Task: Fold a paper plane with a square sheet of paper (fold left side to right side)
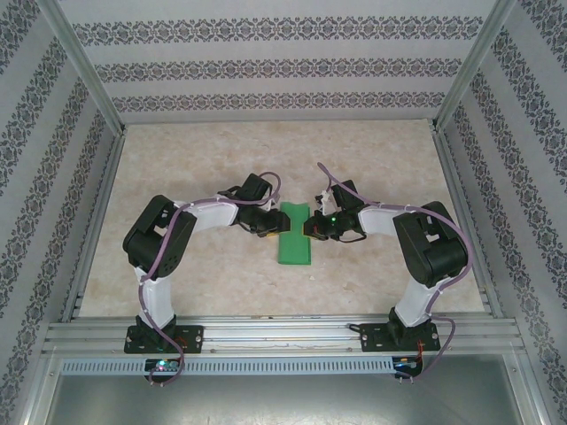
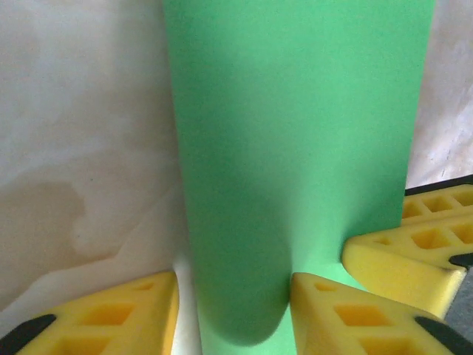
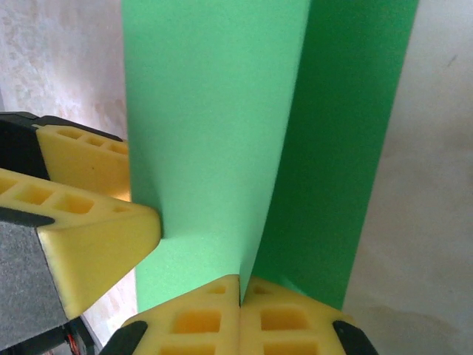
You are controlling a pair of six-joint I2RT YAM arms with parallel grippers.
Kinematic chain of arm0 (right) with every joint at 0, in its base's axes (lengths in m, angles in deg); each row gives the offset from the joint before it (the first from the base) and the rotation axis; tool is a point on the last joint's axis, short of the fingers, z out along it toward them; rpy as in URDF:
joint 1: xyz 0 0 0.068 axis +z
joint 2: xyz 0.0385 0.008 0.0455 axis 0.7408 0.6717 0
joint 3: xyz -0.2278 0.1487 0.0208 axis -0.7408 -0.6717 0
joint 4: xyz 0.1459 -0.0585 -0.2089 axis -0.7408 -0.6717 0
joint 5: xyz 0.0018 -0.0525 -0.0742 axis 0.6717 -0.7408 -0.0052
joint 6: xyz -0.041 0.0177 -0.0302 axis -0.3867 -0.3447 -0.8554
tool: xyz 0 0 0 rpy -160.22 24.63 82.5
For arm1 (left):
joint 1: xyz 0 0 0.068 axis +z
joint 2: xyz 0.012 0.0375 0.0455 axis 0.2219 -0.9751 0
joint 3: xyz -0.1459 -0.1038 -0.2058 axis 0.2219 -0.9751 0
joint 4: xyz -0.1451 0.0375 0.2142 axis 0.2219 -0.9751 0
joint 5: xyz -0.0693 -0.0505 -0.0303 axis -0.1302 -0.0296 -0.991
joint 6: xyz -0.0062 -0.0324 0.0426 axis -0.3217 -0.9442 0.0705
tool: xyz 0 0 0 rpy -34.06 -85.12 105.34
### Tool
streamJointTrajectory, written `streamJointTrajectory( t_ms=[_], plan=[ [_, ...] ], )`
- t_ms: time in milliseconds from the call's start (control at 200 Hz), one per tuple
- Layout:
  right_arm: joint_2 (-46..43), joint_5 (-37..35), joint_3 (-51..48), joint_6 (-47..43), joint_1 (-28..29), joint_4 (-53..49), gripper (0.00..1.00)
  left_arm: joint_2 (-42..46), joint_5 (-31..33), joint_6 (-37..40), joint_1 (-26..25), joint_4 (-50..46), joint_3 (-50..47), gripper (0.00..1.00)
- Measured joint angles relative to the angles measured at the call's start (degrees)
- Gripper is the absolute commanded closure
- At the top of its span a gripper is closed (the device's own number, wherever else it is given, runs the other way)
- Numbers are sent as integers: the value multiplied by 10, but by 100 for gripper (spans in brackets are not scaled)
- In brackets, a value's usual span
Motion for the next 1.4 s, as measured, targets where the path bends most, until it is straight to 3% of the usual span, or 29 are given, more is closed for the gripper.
streamJointTrajectory(
  t_ms=[340, 535, 844, 1404],
  plan=[
    [-7, -23, 3, -6, 0, -25, 69, -13, 8, 4, -4, -28, 20, 64],
    [-71, -79, 3, -24, -14, -76, 56, -21, 18, 4, -7, -53, 38, 64],
    [-145, -142, -10, -34, -52, -98, 54, -37, 40, 4, -15, -105, 75, 63],
    [-159, -150, -25, -44, -64, -110, 54, -64, 80, 17, -33, -183, 138, 59]
  ],
)
